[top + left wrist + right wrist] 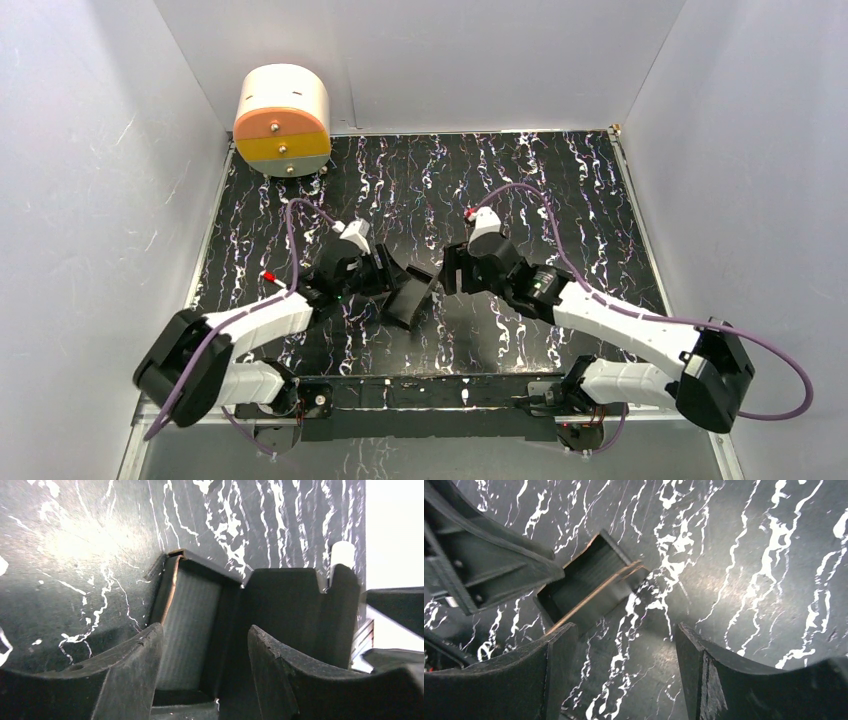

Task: Fold the paper box
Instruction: Fold the paper box at the center of the board.

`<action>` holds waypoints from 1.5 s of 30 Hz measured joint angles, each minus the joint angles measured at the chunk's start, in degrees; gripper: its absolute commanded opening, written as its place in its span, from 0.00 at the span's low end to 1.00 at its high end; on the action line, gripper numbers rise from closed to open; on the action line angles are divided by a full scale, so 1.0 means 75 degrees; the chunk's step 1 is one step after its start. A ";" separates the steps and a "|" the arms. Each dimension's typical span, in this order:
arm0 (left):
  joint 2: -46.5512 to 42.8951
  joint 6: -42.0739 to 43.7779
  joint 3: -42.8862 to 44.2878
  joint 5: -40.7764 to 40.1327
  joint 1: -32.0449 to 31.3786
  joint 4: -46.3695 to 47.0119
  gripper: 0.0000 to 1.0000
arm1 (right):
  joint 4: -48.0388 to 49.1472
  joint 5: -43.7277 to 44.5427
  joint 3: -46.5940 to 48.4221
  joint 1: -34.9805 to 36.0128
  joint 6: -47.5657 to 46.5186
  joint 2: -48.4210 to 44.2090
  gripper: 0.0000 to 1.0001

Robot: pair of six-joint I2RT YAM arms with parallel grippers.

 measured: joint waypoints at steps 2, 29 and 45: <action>-0.0525 0.0017 -0.0038 -0.0245 0.0000 -0.0262 0.64 | -0.0399 -0.0239 0.0321 0.0006 0.0201 0.0221 0.80; -0.0294 0.1096 0.2530 0.1574 -0.1040 -0.3203 0.61 | -0.1603 0.1504 0.0353 0.0245 0.0615 -0.0627 0.80; 0.1102 0.0702 0.3471 0.0399 -0.1574 -0.3835 0.00 | -0.1609 0.2285 -0.0073 0.0245 0.0463 -0.1515 0.80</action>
